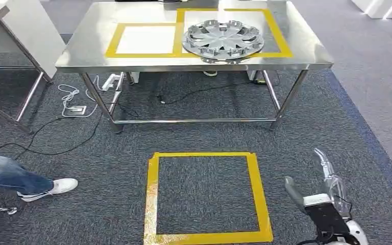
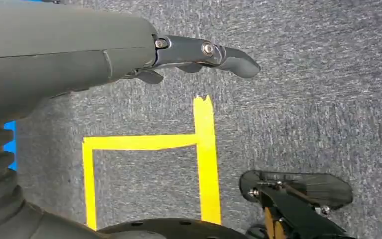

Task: Take the parts from the cabinet and place them on the table.

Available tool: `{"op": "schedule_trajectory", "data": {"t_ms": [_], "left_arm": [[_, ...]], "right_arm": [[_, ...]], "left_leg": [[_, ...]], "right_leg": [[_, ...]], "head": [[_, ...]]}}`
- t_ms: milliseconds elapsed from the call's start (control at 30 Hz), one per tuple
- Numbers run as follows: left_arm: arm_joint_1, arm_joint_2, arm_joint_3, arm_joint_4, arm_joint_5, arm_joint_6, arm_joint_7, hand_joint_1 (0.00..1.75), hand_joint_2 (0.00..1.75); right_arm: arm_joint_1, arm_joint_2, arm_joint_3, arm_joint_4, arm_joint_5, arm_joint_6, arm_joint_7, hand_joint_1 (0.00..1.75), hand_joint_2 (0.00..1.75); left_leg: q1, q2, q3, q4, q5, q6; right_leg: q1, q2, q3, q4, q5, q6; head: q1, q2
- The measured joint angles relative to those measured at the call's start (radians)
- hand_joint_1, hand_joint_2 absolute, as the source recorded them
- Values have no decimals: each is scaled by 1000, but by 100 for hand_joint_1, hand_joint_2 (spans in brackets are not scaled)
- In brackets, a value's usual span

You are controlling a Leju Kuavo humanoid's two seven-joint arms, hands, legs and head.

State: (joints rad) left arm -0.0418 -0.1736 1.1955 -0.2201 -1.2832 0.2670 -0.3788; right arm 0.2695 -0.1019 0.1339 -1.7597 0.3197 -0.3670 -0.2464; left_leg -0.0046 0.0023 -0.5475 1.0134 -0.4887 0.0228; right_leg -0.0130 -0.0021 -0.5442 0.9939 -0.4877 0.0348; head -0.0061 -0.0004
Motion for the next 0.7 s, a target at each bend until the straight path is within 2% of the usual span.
{"op": "schedule_trajectory", "data": {"t_ms": [267, 700], "left_arm": [[18, 21, -126, -7, 171, -35, 49, 0, 175], [57, 60, -390, -40, 463, -97, 134, 0, 175]], "right_arm": [[-3, 2, -8, 151, -40, 45, 34, 0, 175], [-22, 18, -32, 447, -113, 129, 89, 0, 175]], "left_leg": [[0, 0, -1, 0, 0, 0], [0, 0, -2, 0, 0, 0]], "right_leg": [[0, 0, -1, 0, 0, 0], [0, 0, -2, 0, 0, 0]], "head": [[0, 0], [0, 0]]}}
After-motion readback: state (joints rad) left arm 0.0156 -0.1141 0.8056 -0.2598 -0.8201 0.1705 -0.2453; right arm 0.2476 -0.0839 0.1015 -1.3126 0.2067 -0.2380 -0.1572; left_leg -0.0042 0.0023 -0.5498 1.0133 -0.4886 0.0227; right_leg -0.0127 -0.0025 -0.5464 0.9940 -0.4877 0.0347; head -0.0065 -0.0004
